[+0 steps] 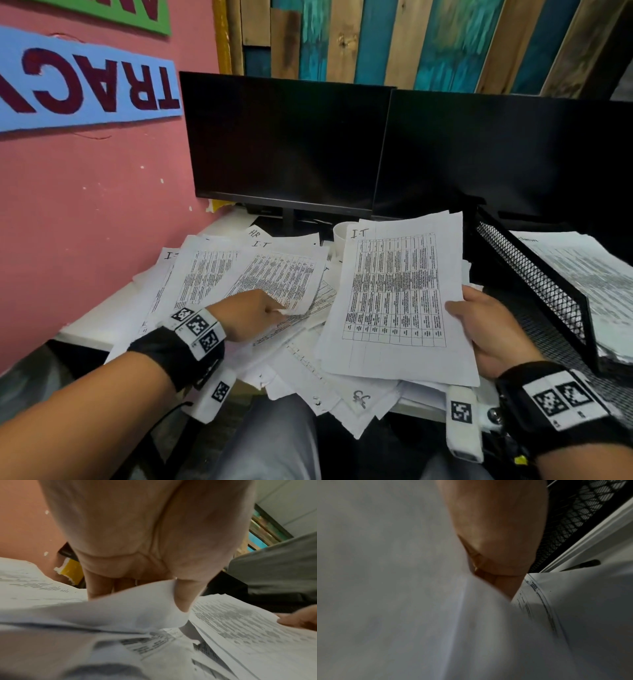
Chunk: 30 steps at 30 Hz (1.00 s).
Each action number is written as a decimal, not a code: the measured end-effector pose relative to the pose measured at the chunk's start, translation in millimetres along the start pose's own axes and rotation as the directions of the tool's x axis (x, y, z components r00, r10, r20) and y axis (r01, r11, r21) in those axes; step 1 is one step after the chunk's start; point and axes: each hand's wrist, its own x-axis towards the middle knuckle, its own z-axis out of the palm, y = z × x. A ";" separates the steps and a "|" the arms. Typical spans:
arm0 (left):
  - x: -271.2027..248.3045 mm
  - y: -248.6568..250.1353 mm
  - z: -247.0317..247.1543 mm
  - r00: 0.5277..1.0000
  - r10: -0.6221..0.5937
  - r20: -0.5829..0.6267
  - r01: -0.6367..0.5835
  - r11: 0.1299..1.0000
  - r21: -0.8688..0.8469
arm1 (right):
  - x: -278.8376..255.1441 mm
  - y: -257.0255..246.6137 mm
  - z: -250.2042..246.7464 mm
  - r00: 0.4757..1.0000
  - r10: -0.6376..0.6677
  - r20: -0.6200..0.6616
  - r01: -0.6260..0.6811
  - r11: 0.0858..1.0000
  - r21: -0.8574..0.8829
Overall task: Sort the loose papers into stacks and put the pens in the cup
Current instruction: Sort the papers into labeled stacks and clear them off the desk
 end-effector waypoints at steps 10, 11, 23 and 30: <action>-25.3 52.1 -28.5 0.889 0.032 -0.457 -0.160 0.956 -0.244 | -1.6 14.1 23.7 0.999 0.041 0.014 -0.041 0.998 0.036; -30.5 65.5 -23.9 0.897 0.087 -0.433 -0.214 0.943 -0.255 | -1.7 15.0 28.6 0.999 0.042 0.012 -0.043 0.998 0.052; -26.3 127.6 47.5 0.890 0.455 0.018 -0.454 0.890 -0.051 | -9.2 15.8 55.0 0.988 0.016 0.151 -0.058 0.959 0.277; -21.2 93.2 24.4 0.965 0.260 0.029 -0.259 0.965 -0.030 | -6.5 19.7 43.7 0.991 -0.100 0.094 0.109 0.989 -0.102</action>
